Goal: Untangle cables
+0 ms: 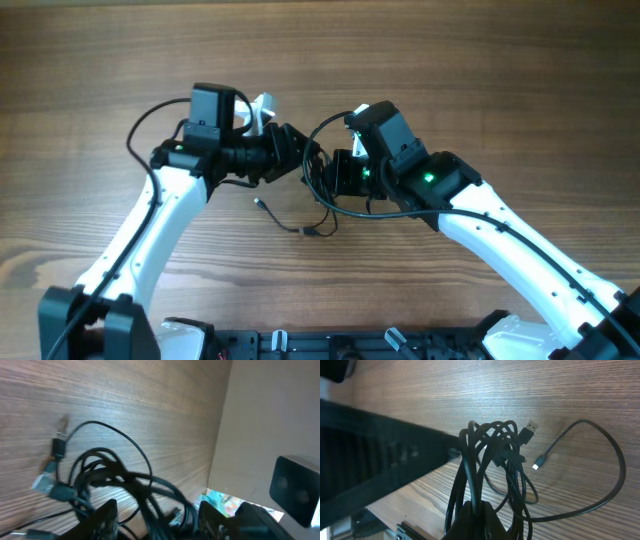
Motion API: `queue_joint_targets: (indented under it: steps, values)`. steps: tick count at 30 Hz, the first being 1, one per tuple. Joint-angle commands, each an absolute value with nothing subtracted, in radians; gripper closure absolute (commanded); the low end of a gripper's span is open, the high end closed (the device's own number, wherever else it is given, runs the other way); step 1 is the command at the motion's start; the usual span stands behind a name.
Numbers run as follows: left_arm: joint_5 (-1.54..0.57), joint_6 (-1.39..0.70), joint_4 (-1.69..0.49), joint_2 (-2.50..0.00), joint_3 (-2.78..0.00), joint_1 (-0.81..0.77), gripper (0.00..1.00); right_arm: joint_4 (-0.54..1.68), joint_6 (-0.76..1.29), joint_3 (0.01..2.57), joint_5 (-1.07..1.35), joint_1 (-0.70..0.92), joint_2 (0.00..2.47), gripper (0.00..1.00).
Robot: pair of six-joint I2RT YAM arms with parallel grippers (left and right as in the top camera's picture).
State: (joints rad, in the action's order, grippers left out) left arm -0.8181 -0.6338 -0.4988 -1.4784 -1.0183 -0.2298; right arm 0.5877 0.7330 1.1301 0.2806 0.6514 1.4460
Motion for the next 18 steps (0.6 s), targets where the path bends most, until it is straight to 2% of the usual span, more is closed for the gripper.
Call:
queue_joint_targets:
  steps: [1, 5, 8, 9, 10, 11, 18]
  values:
    - [-0.860, -0.694, -0.471, -1.529, -1.034, -0.278, 0.51, 0.579, 0.726, 1.144, 0.290, 0.650, 1.430, 0.96]
    - [-0.859, -0.697, -0.471, -1.552, -1.034, -0.304, 0.61, 0.574, 0.725, 1.144, 0.289, 0.650, 1.430, 0.96]
    - [-0.851, -0.697, -0.471, -1.552, -1.034, -0.312, 0.75, 0.566, 0.728, 1.144, 0.289, 0.650, 1.430, 0.96]
    - [-0.845, -0.697, -0.471, -1.552, -1.034, -0.312, 0.81, 0.565, 0.734, 1.144, 0.289, 0.650, 1.430, 0.96]
    - [-0.837, -0.697, -0.470, -1.552, -1.034, -0.312, 0.92, 0.565, 0.734, 1.144, 0.289, 0.650, 1.430, 0.96]
    - [-0.828, -0.698, -0.466, -1.552, -1.034, -0.311, 0.96, 0.566, 0.734, 1.144, 0.289, 0.650, 1.430, 0.96]
    - [-0.848, -0.724, -0.336, -1.448, -1.035, -0.253, 0.96, 0.736, 0.760, 1.144, 0.199, 0.605, 1.430, 0.96]
